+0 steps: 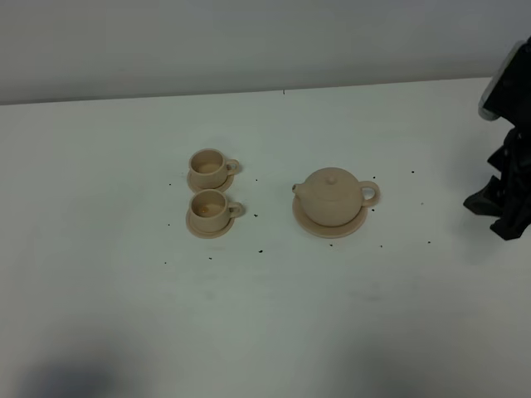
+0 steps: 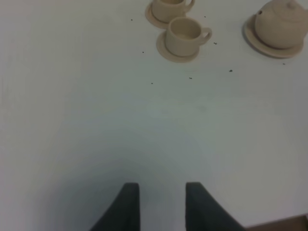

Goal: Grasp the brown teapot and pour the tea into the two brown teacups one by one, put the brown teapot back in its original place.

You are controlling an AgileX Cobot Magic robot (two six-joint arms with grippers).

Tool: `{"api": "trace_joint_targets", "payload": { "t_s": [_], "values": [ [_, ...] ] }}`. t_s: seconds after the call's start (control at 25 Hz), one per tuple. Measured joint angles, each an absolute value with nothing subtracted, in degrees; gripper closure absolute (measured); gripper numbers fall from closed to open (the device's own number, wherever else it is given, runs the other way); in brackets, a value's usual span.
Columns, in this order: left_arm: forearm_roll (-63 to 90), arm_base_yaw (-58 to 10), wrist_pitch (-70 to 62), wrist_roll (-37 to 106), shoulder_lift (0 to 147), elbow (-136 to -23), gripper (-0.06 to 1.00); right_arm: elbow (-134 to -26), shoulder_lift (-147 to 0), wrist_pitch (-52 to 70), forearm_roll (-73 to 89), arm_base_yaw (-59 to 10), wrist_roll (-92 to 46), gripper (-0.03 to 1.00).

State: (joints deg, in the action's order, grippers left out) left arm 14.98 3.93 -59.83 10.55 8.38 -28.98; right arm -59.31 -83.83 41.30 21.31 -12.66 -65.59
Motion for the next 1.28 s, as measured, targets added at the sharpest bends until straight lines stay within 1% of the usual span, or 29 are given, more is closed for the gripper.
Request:
{"api": "trace_joint_targets", "payload": {
  "t_s": [0.24,0.36,0.52,0.64,0.72,0.8,0.96,1.2,1.28],
  "values": [
    [15.0,3.9,-59.8,10.6,8.4,-29.0,0.69,-63.9,-87.1,33.3,20.7,-12.7,-75.9,0.39],
    [15.0,3.9,-59.8,10.6,8.4,-29.0,0.69,-64.3,-89.6,25.5,22.5,-13.3,-81.4,0.41],
    [15.1,3.9,-59.8,10.6,8.4,-29.0,0.69,-64.3,-92.9,14.6,27.4,-15.2,-92.9,0.43],
    [15.1,3.9,-59.8,10.6,8.4,-29.0,0.69,-64.3,-95.6,10.8,31.1,-17.3,-101.6,0.44],
    [15.1,3.9,-59.8,10.6,8.4,-29.0,0.69,-64.3,-96.8,12.1,32.8,-17.9,-105.0,0.44],
    [15.1,3.9,-59.8,10.6,8.4,-29.0,0.69,-64.3,-97.4,15.7,33.8,-17.9,-105.7,0.44],
    [15.1,3.9,-59.8,10.6,8.4,-29.0,0.69,-65.3,-97.4,24.8,32.2,-17.8,-103.1,0.44],
    [15.1,3.9,-59.8,10.6,8.4,-29.0,0.69,-73.1,-97.7,42.0,21.9,-17.7,-97.4,0.44],
    [15.1,3.9,-59.8,10.6,8.4,-29.0,0.69,-76.9,-98.9,46.8,19.2,-16.8,-96.7,0.44]
  ]
}}
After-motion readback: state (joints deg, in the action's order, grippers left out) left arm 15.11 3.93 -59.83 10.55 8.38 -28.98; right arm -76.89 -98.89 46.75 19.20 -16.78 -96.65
